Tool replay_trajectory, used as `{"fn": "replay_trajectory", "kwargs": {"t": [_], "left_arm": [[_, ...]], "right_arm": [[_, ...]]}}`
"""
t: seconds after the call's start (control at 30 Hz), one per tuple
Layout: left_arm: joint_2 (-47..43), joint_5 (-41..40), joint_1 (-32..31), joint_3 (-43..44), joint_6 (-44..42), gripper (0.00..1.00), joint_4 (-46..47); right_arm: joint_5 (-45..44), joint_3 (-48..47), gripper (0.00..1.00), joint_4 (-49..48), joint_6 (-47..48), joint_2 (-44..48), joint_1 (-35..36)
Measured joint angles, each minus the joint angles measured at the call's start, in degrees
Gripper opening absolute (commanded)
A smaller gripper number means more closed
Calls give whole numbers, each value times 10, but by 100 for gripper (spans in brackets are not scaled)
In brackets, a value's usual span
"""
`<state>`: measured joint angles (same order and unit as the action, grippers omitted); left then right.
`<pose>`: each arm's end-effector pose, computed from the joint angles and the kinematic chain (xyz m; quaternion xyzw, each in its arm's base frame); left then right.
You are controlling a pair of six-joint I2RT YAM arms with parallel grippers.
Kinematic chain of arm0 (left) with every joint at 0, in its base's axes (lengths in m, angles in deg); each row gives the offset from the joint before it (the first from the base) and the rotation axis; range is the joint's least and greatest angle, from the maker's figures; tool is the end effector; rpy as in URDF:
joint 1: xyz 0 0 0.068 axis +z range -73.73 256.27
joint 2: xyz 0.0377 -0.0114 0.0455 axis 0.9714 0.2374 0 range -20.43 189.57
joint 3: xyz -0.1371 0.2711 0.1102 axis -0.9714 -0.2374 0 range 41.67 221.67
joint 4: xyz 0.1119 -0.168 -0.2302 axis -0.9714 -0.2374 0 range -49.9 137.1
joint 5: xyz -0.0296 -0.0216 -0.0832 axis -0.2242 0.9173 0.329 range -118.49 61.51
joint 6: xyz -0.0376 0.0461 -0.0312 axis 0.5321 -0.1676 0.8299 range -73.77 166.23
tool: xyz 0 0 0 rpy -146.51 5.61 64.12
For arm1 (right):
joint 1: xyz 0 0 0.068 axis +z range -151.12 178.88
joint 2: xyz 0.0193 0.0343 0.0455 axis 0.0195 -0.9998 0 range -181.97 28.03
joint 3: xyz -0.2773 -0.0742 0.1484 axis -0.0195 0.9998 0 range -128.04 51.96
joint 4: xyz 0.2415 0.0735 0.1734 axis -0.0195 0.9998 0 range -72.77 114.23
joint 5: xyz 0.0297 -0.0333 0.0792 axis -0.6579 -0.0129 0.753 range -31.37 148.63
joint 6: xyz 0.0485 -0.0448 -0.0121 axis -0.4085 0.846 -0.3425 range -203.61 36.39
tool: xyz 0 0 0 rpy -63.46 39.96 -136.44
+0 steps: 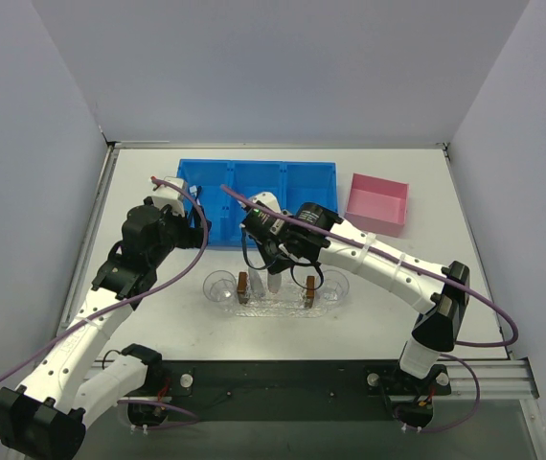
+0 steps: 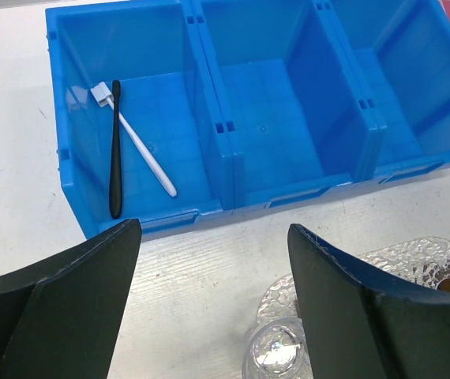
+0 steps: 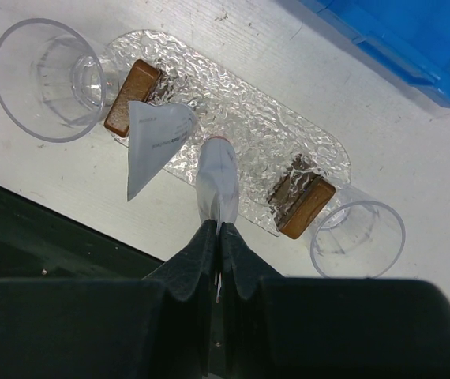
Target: Prepare toiletry sets of a toothbrush and toothpaste on the tray
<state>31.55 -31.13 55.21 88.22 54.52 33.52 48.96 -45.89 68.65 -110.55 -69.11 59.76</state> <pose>0.2274 -0.0849 0.3528 0.0772 0.8104 -0.1289 0.5662 0.2177 0.3723 0.3923 -0.2467 0.9059 0.1751 0.2963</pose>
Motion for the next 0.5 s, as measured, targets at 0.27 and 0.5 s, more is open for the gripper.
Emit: {"fn": "replay_trajectory", "kwargs": {"t": [0.27, 0.5], "left_arm": [[0, 0, 0, 0, 0, 86, 0], [0, -1, -3, 0, 0, 86, 0]], "right_arm": [[-1, 0, 0, 1, 0, 0, 0], [-7, 0, 0, 3, 0, 0, 0]]}}
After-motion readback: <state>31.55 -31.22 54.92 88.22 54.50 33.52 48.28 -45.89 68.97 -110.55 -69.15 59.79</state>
